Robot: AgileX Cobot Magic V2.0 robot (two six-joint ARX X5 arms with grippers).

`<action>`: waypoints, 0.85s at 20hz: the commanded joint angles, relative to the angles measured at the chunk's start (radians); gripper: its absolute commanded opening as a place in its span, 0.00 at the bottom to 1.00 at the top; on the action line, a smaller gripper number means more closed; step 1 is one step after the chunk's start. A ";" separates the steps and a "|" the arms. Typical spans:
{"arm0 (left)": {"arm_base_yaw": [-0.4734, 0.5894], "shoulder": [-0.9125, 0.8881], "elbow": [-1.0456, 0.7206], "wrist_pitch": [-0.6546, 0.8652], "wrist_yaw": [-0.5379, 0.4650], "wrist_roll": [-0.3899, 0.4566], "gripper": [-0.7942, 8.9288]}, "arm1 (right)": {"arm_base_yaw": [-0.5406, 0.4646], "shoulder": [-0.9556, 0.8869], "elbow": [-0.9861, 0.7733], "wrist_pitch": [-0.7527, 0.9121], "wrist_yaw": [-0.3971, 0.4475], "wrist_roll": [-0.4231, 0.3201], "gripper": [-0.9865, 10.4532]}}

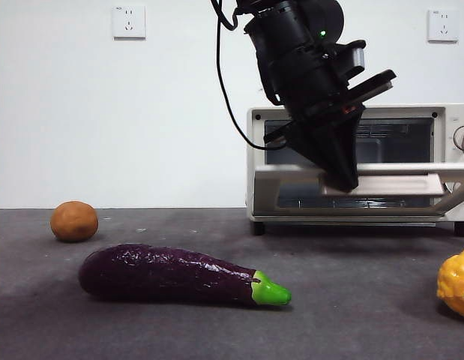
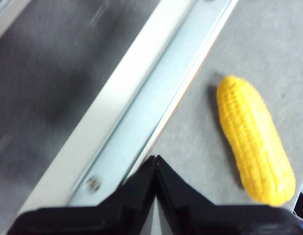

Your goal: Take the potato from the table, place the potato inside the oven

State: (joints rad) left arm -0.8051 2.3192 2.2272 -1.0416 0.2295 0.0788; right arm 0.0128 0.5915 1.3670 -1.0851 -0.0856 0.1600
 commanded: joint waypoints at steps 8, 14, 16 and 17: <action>0.005 0.022 -0.010 -0.068 -0.013 -0.024 0.07 | 0.001 -0.003 0.005 0.003 0.002 -0.016 0.09; 0.011 -0.091 -0.010 -0.087 0.005 -0.027 0.07 | 0.001 0.000 0.005 0.003 0.009 -0.034 0.09; 0.011 -0.156 -0.010 -0.086 0.008 -0.024 0.07 | 0.001 0.000 0.005 0.008 0.008 -0.043 0.09; 0.011 -0.190 -0.010 -0.085 0.005 -0.019 0.07 | 0.001 0.000 0.005 0.011 0.008 -0.062 0.09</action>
State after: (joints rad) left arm -0.7956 2.1288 2.2227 -1.1301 0.2287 0.0589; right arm 0.0128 0.5922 1.3670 -1.0836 -0.0784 0.1169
